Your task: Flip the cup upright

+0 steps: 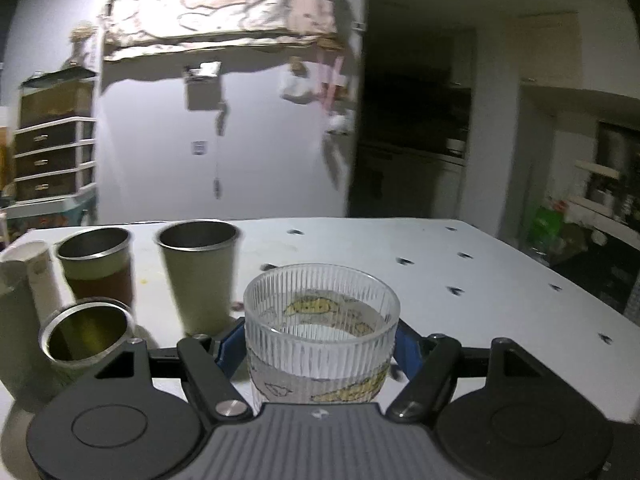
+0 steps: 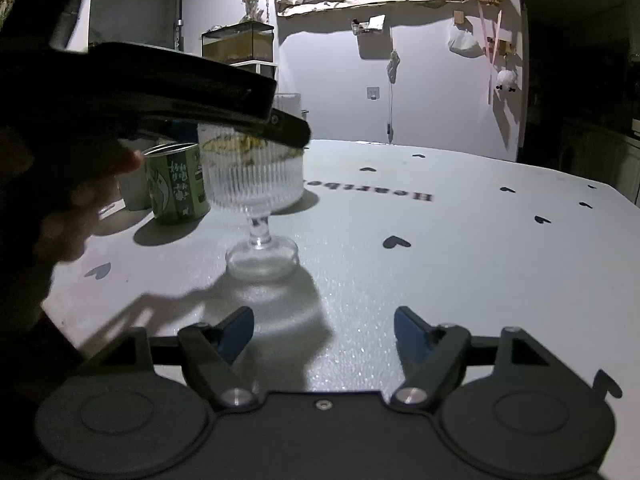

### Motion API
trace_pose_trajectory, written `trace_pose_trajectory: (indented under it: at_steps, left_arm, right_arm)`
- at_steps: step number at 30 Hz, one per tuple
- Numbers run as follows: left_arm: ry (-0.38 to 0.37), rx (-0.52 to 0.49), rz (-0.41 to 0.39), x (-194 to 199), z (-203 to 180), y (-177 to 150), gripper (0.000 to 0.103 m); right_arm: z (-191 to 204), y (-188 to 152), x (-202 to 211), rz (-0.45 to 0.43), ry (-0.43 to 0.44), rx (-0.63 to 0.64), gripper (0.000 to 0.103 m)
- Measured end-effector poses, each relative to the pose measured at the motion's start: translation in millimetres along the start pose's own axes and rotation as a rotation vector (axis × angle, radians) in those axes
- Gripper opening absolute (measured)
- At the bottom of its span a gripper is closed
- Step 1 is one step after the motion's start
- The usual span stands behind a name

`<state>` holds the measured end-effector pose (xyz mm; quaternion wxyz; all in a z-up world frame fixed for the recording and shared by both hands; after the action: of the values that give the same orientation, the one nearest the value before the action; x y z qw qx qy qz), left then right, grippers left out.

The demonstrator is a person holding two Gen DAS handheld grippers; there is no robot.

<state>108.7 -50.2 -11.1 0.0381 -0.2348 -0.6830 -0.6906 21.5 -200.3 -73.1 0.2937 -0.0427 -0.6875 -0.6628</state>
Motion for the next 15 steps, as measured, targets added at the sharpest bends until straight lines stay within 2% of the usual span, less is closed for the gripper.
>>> trace_pose_trajectory:
  at_steps: [4, 8, 15]
  left_arm:
    - [0.081, 0.033, -0.004, -13, 20, 8, 0.074]
    - [0.131, 0.066, 0.006, -21, 37, 11, 0.074]
    - [0.154, 0.044, 0.005, -22, 39, 12, 0.074]
  right_arm:
    - [0, 2, 2, -0.008, -0.004, 0.009, 0.078]
    - [-2, 3, 2, -0.01, -0.004, 0.005, 0.078]
    - [-1, 3, 2, -0.005, 0.002, -0.005, 0.078]
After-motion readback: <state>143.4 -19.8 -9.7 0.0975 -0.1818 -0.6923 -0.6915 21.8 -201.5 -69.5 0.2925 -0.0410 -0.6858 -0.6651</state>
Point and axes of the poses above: each gripper's, at about its wrist camera, not at the fingertips, and x roughly against the way its jaws point, z to its left, y to its top, the point moved 3 cm from there along -x, roughly the way its jaws point, and after that the axes turned 1 degree about -x, right-handed, at the moved point
